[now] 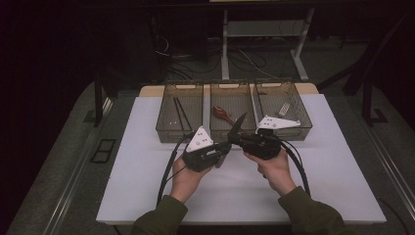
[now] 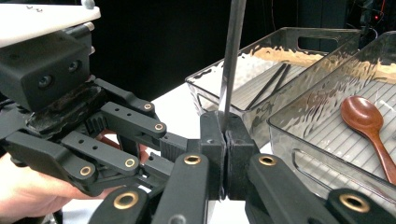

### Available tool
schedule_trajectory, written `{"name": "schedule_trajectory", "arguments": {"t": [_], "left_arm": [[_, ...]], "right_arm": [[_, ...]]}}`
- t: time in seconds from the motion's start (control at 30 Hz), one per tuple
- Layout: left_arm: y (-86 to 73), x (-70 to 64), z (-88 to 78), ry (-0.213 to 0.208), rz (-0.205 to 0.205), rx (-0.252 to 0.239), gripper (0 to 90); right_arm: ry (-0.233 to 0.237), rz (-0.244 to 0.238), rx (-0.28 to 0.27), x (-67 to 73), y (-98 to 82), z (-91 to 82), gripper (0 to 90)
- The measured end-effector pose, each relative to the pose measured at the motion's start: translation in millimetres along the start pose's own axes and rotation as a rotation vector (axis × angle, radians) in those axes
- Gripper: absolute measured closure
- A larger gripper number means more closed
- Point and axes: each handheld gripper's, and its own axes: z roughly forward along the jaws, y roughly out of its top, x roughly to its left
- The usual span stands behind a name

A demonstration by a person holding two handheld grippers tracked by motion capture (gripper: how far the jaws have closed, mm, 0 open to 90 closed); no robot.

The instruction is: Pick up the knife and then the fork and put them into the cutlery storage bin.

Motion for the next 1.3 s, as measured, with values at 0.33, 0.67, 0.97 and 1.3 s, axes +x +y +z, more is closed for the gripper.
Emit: {"name": "schedule_trajectory", "arguments": {"t": [0.33, 0.67, 0.97, 1.3], "left_arm": [[-7.7, 9.9, -5.5, -0.009, -0.015, 0.021, 72.9], [-30.0, 20.5, -22.7, -0.019, -0.008, 0.051, 55.7], [-49.2, 24.2, -42.2, -0.032, -0.021, 0.058, 39.2], [-64.6, 25.0, -62.1, -0.019, -0.026, 0.041, 27.6]], "right_arm": [[-0.062, -0.04, 0.04, -10.3, -0.8, -10.4, 87.6], [-0.129, -0.03, 0.039, -35.2, 7.3, -40.5, 87.6], [-0.192, -0.016, 0.016, -52.2, 23.5, -74.1, 87.6], [-0.253, -0.038, 0.025, -67.6, 40.5, -99.8, 87.6]]}}
